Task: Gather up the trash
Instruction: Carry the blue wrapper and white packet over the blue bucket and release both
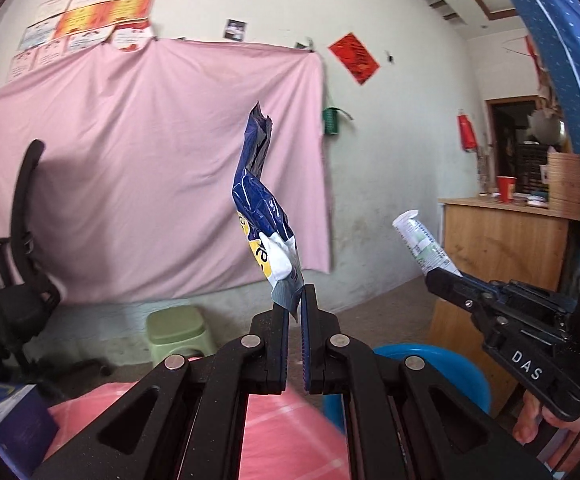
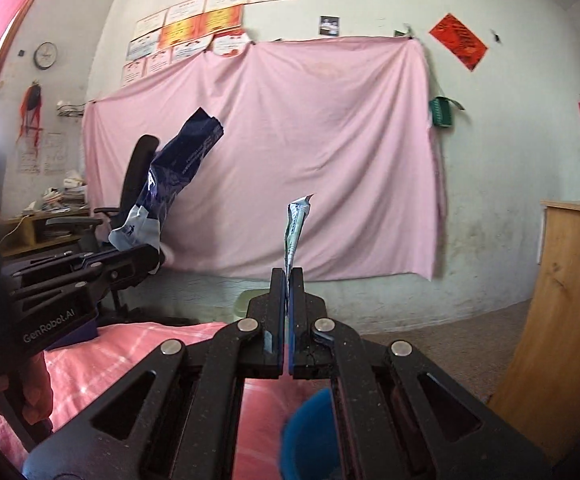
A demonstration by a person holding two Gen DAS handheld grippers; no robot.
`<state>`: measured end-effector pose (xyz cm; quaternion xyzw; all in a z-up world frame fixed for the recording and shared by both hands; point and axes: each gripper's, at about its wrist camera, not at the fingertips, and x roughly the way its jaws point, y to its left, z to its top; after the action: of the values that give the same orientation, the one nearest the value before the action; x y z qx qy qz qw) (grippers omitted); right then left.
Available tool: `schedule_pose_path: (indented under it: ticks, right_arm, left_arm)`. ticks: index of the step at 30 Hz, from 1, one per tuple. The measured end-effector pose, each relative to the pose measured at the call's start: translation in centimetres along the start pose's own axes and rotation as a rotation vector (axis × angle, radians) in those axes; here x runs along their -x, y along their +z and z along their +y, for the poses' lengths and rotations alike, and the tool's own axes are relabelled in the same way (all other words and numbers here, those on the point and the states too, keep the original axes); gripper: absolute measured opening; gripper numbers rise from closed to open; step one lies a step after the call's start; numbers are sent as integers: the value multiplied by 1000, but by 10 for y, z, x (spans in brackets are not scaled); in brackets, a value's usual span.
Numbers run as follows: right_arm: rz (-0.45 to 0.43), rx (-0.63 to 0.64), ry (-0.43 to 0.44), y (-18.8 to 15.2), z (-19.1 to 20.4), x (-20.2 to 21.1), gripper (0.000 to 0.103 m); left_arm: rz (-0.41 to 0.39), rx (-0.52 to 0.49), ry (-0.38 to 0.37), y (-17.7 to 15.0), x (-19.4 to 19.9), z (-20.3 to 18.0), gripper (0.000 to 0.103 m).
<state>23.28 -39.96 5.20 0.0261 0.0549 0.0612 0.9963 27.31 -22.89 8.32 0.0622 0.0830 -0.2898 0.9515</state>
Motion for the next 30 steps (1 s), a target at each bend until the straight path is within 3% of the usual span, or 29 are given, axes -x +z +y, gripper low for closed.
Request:
schedule_pose_path:
  ticks: [8,18,30]
  right_arm:
    - [100,-17,-95,-26,-50,25,23]
    - [337,-112,-143,-65,-94,3,23]
    - [431,-146,-151,-79,-103,-11,24]
  left_arm:
    - [122,-8,-130,-10,-45,-52,4]
    - [392,21,-246,-33,-98,-85,4]
    - [603,84,-260,-58,-130,-87,9]
